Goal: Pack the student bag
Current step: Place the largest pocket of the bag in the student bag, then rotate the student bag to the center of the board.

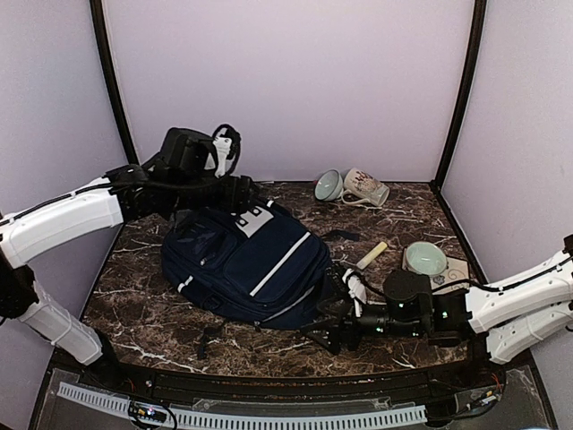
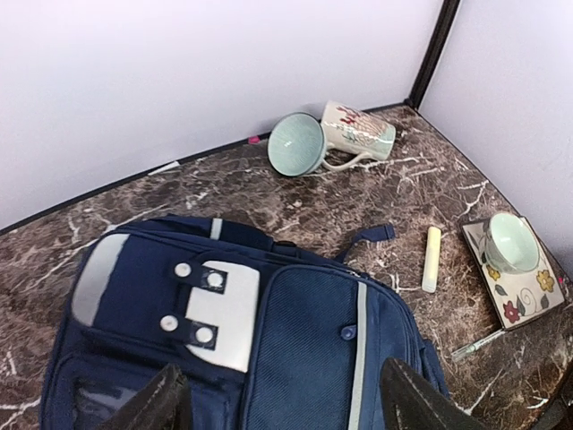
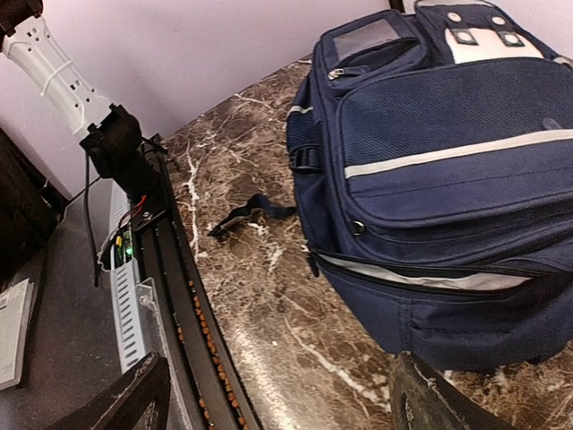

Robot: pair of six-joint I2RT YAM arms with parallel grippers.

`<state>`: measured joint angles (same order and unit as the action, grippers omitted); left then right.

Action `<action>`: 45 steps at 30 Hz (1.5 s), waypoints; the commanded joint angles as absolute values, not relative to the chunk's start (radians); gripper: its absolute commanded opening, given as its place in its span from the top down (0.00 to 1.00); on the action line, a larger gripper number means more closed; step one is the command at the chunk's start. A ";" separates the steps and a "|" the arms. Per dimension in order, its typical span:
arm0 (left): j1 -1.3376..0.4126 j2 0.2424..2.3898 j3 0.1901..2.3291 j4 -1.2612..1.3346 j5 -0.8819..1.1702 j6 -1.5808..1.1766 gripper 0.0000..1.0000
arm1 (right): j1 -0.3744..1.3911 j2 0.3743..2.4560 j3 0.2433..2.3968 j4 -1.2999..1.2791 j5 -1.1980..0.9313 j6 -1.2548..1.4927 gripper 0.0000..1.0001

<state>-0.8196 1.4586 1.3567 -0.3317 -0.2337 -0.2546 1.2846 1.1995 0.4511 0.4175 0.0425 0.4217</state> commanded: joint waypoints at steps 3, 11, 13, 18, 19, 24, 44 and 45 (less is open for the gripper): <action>-0.844 1.235 1.165 -0.367 -0.412 -0.297 0.25 | 1.382 1.257 0.555 0.354 0.072 0.390 0.15; -0.854 1.080 0.943 -0.331 -0.471 -0.352 0.36 | 1.414 1.597 0.745 0.416 0.017 0.507 0.21; -0.854 1.073 0.909 -0.316 -0.472 -0.356 0.38 | 1.413 1.679 0.786 0.419 0.026 0.549 0.22; -0.856 1.078 0.870 -0.283 -0.424 -0.359 0.45 | 1.357 1.742 0.790 0.420 0.041 0.640 0.25; -0.855 1.079 0.864 -0.277 -0.415 -0.358 0.46 | 1.334 1.745 0.774 0.438 0.026 0.667 0.25; -0.856 1.084 0.810 -0.187 -0.342 -0.327 0.48 | 1.218 1.769 0.706 0.506 -0.031 0.699 0.26; -1.029 1.104 0.597 0.158 -0.186 -0.066 0.37 | 0.849 1.602 0.654 0.329 -0.002 0.574 0.24; -1.035 1.117 0.580 0.189 -0.169 -0.052 0.36 | 0.848 1.553 0.637 0.328 -0.002 0.573 0.24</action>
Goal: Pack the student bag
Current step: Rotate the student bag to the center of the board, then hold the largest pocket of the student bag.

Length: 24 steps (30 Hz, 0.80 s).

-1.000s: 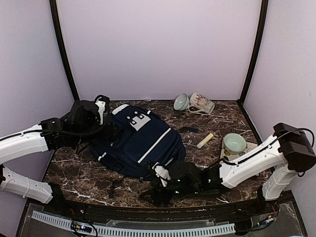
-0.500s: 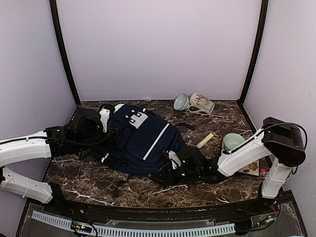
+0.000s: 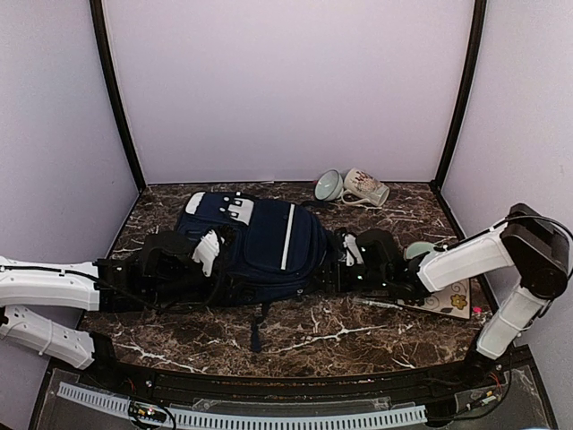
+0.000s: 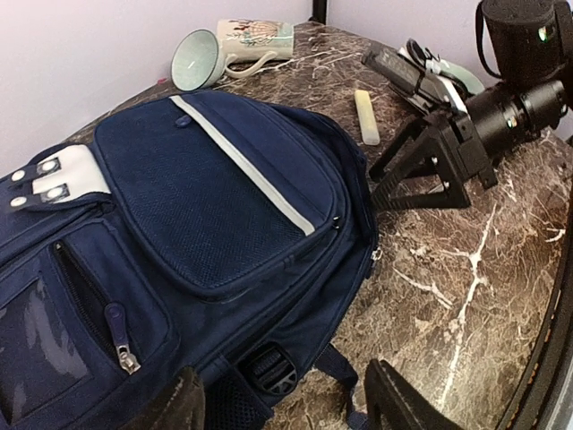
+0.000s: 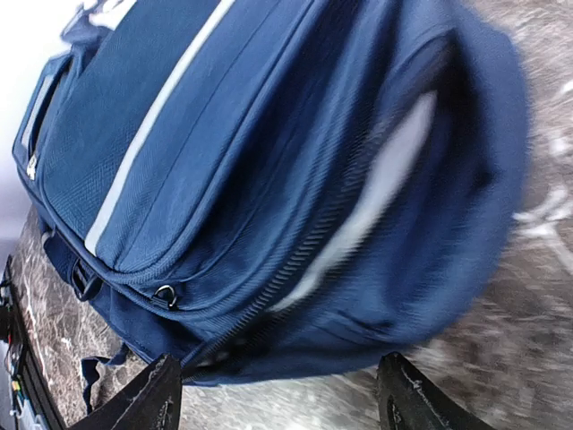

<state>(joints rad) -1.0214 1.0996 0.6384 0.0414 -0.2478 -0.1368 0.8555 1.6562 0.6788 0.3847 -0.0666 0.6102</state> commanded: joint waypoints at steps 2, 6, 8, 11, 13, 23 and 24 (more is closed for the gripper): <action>-1.051 1.141 0.552 0.240 -0.152 -0.023 0.35 | 0.849 1.488 0.596 0.322 -0.010 0.571 0.24; -1.075 1.156 0.479 0.349 -0.102 0.056 0.34 | 0.849 1.360 0.533 0.248 0.004 0.583 0.23; -1.077 1.156 0.448 0.403 -0.057 0.095 0.36 | 0.852 1.292 0.505 0.222 -0.007 0.603 0.23; -1.077 1.183 0.418 0.465 -0.003 0.147 0.38 | 0.873 1.192 0.462 0.203 -0.021 0.628 0.23; -1.077 1.220 0.418 0.503 0.003 0.176 0.40 | 0.898 1.146 0.453 0.177 -0.005 0.638 0.23; -1.077 1.458 0.550 0.544 -0.077 0.264 0.47 | 0.988 1.091 0.475 0.092 0.081 0.635 0.23; -1.077 1.479 0.564 0.541 -0.081 0.268 0.47 | 0.992 1.093 0.476 0.093 0.082 0.633 0.23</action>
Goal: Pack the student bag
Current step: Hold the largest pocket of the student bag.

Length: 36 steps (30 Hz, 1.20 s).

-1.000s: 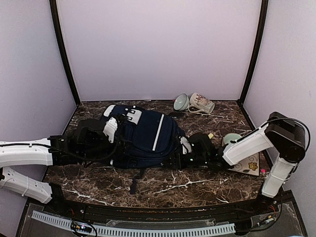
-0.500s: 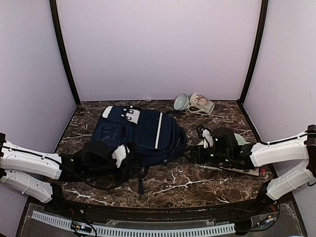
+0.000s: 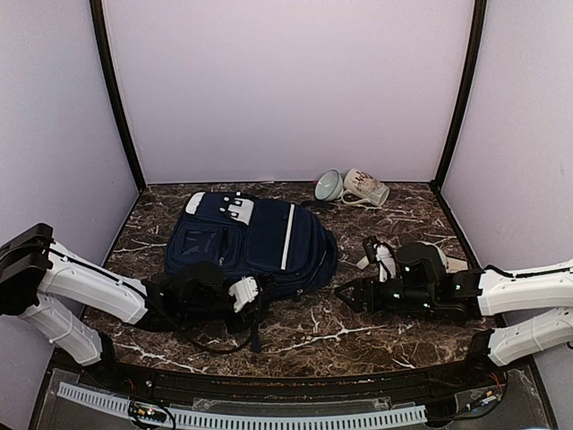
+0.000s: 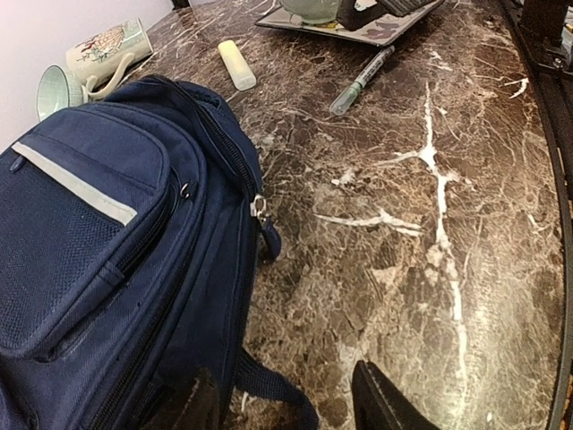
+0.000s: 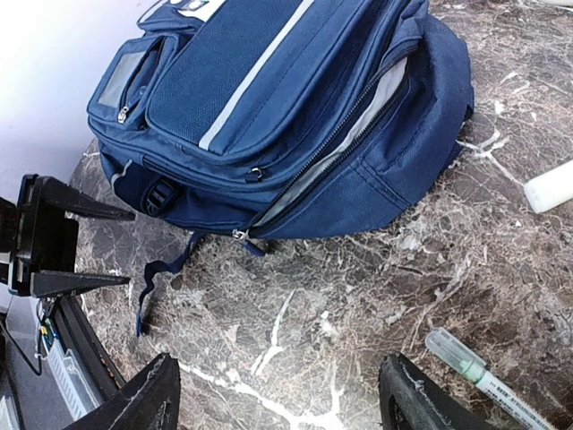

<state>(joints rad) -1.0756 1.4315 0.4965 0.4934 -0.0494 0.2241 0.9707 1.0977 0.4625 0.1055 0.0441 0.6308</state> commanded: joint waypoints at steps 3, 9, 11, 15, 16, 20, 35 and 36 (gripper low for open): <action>-1.077 1.538 0.598 0.547 -0.101 0.284 0.48 | 1.001 1.107 0.479 0.097 0.081 0.622 0.24; -1.077 1.669 0.673 0.558 -0.157 0.330 0.54 | 1.016 1.141 0.495 0.098 0.087 0.611 0.25; -1.076 1.710 0.692 0.556 -0.183 0.345 0.58 | 1.021 1.146 0.501 0.092 0.102 0.613 0.25; -1.077 1.765 0.710 0.563 -0.223 0.363 0.66 | 1.028 1.157 0.515 0.081 0.132 0.623 0.25; -1.077 1.768 0.700 0.603 -0.253 0.365 0.74 | 1.030 1.160 0.520 0.077 0.143 0.624 0.26; -1.077 1.736 0.629 0.733 -0.221 0.363 0.90 | 1.039 1.180 0.524 0.093 0.163 0.627 0.26; -1.081 1.730 0.668 0.816 -0.129 0.127 1.00 | 1.219 1.548 0.654 0.284 0.443 0.488 0.32; -1.084 1.738 0.672 0.815 -0.116 0.111 1.00 | 1.222 1.569 0.668 0.285 0.461 0.494 0.33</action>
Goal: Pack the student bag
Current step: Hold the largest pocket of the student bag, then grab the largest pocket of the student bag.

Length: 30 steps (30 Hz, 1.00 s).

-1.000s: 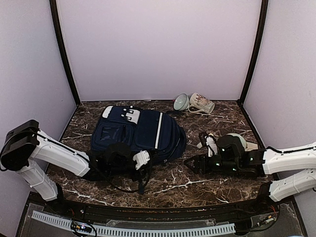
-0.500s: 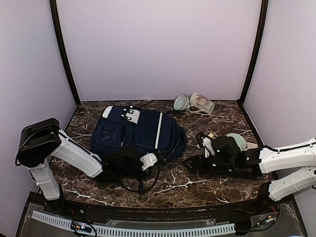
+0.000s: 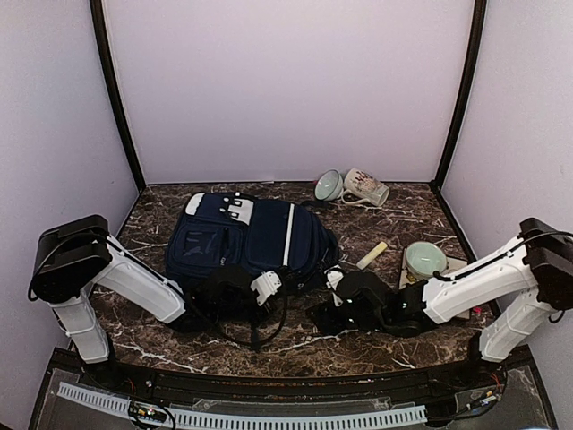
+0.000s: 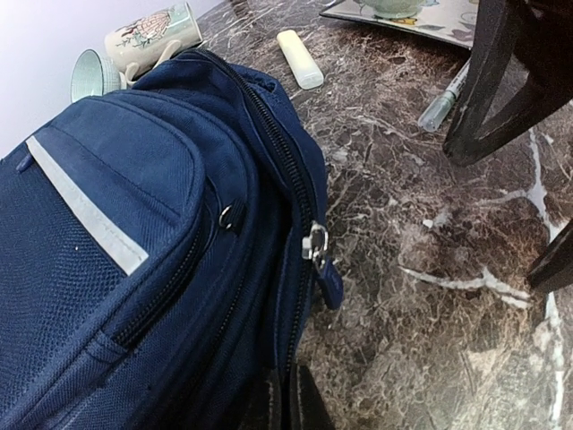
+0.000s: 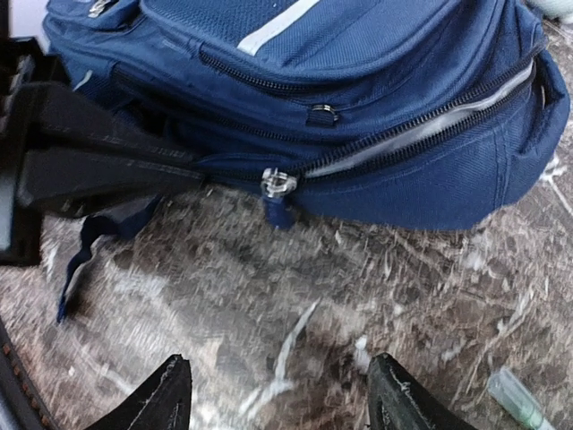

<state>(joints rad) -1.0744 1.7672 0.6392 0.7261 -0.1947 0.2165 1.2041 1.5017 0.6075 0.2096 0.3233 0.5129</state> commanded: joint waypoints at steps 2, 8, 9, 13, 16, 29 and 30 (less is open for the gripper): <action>-1.092 1.750 0.696 0.787 -0.118 0.099 1.00 | 1.233 1.610 0.694 0.294 0.489 0.506 0.34; -1.101 1.750 0.715 0.762 -0.124 0.085 1.00 | 1.253 1.710 0.741 0.365 0.551 0.518 0.36; -1.101 1.749 0.716 0.758 -0.121 0.084 1.00 | 1.253 1.726 0.746 0.378 0.555 0.518 0.37; -1.101 1.741 0.712 0.750 -0.115 0.087 1.00 | 1.254 1.782 0.787 0.368 0.639 0.543 0.41; -1.101 1.739 0.712 0.746 -0.108 0.089 1.00 | 1.254 1.821 0.815 0.365 0.677 0.544 0.43; -1.101 1.723 0.700 0.742 -0.067 0.075 1.00 | 1.240 1.873 0.858 0.401 0.798 0.501 0.70; -1.101 1.720 0.698 0.744 -0.069 0.075 1.00 | 1.236 1.872 0.859 0.403 0.790 0.498 0.80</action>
